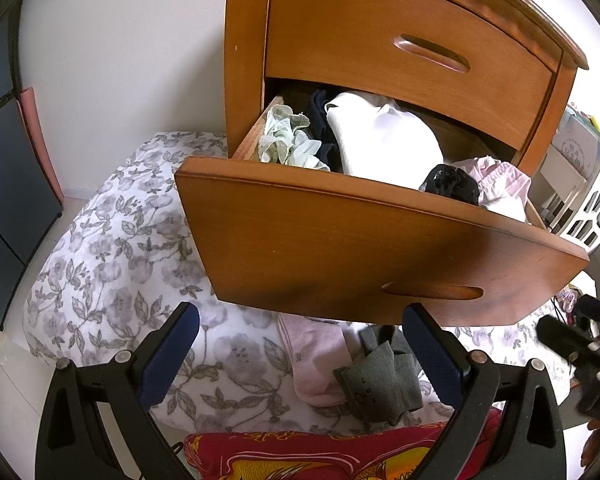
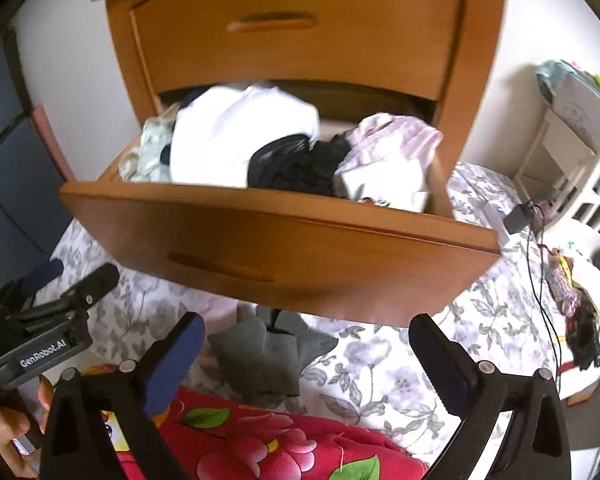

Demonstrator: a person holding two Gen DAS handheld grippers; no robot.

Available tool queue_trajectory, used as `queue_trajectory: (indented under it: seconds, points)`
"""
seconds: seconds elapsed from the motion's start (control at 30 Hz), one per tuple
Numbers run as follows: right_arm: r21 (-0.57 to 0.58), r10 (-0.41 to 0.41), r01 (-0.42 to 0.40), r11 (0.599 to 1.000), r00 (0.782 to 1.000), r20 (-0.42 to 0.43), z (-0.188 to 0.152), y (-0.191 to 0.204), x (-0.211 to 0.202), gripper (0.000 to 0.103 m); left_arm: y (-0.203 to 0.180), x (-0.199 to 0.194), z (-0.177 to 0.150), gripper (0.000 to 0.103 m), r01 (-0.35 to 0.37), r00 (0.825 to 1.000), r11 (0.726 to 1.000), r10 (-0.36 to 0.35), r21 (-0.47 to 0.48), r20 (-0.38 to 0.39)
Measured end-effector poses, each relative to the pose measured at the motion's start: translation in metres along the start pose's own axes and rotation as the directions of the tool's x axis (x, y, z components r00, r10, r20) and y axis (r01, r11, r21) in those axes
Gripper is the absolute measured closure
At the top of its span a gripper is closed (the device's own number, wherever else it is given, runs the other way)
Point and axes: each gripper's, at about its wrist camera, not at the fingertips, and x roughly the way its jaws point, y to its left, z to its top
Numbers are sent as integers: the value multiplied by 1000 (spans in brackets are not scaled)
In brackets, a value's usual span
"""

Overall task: Take underwear out of drawer
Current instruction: 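Move the right gripper back from the drawer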

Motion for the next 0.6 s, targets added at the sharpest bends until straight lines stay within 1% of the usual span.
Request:
queue_trajectory:
  seconds: [0.1,0.23,0.37,0.47,0.6]
  points:
    - [49,-2,-1,999,998,65,-3,-6,-9,0,0,-1,0,2,0,1000,1000,0,2,1]
    - [81,1,-10,997,994,113,-5,-9,-14,0,-1,-1,0,2,-4,1000,1000,4,-1,2]
    - [89,-30,17,996,988,152,-10,-10,-18,0,-1,-3,0,2,-5,1000,1000,5,-4,11]
    - [100,-58,39,994,978,198,-15,-11,-23,0,-2,-4,0,2,-3,1000,1000,3,-1,9]
    - [95,-89,68,993,966,241,-18,-10,-27,0,0,-9,1,2,20,1000,1000,-20,-16,16]
